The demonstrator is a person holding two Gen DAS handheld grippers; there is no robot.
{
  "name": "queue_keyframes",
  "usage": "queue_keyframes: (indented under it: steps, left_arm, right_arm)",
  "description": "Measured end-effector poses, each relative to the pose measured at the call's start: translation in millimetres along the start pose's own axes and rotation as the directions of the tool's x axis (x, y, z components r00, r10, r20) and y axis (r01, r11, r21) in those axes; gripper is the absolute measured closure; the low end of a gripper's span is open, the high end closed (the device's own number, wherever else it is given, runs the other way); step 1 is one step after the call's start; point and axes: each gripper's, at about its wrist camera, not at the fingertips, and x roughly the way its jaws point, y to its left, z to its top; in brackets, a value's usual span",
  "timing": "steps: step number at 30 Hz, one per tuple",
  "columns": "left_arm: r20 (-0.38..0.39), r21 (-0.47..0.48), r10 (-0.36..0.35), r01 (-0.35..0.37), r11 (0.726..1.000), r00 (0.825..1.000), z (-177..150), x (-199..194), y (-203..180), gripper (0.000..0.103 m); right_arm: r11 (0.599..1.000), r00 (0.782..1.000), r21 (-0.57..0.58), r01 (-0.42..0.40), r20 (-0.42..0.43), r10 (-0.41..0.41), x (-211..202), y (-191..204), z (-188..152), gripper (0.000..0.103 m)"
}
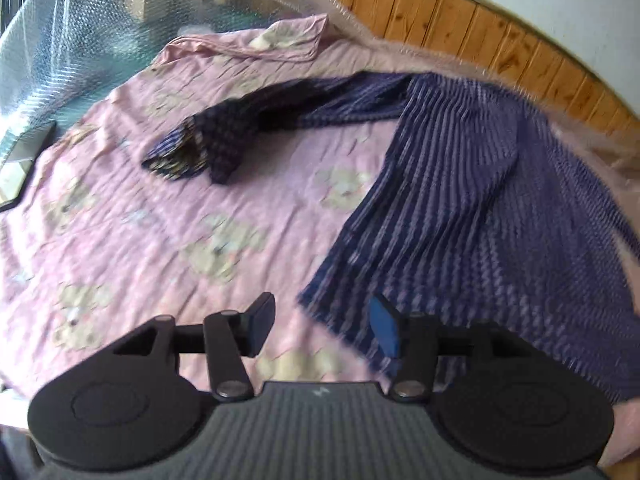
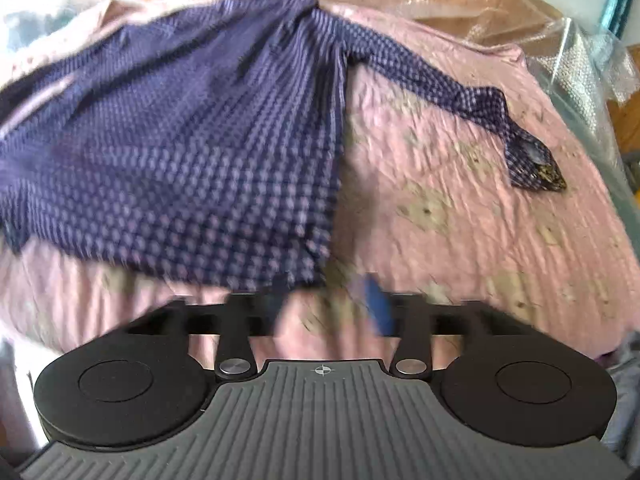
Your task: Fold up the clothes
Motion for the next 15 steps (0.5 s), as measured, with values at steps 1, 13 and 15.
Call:
queue_keyframes:
  steps: [1,13,15]
  left_arm:
    - [0.004,-0.017,-0.002,0.002,1.000,1.000,5.4,5.9,-1.8,0.044]
    - [-0.137,0.035,-0.012,0.017,0.999,0.991,18.9,58.9,-7.7,0.099]
    - [-0.151,0.053,0.004,0.004,0.999,0.989,12.3,61.7,-3.9,0.099]
  right_arm:
    - [0.999,1.000,0.053,-0.011,0.014,0.011,5.8,-3.9,3.5,0.036]
    - [0.872,0.961,0.439,-0.218,-0.056,0.269,35.0,-63.9,-13.4,0.103]
    - [0.880,0.964,0.444,-0.166,-0.114,0.239,33.7,-70.3,-27.3,0.103]
